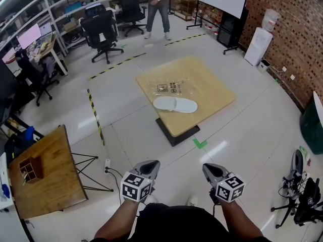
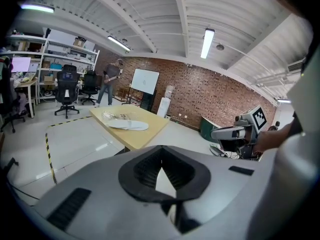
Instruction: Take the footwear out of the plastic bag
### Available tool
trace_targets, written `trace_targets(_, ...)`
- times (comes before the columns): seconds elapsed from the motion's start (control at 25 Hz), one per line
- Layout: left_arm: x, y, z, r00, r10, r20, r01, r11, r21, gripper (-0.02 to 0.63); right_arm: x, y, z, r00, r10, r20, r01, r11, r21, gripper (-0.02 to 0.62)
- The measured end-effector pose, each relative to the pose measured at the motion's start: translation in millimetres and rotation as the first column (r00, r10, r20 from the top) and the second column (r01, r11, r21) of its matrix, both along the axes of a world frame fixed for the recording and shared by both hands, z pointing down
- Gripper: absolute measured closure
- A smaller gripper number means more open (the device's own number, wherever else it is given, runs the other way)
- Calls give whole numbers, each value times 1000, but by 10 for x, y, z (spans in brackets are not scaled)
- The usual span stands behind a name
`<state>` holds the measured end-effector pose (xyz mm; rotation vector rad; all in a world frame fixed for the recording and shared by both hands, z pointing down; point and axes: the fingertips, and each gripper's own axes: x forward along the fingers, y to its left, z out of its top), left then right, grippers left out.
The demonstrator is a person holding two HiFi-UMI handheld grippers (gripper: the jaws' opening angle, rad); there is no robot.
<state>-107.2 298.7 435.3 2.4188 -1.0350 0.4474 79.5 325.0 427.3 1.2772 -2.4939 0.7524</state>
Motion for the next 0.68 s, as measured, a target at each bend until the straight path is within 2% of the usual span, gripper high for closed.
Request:
trace_targets(0.24, -123, 4, -18, 1000, -4, 27, 3, 1000, 3, 599, -27, -32, 19, 1000, 5, 18, -5, 1000, 2, 595)
trace_targets(0.68, -90, 4, -77, 999, 23, 36, -23, 999, 25, 598, -73, 31, 13, 1000, -13, 4, 13, 1000, 1, 595)
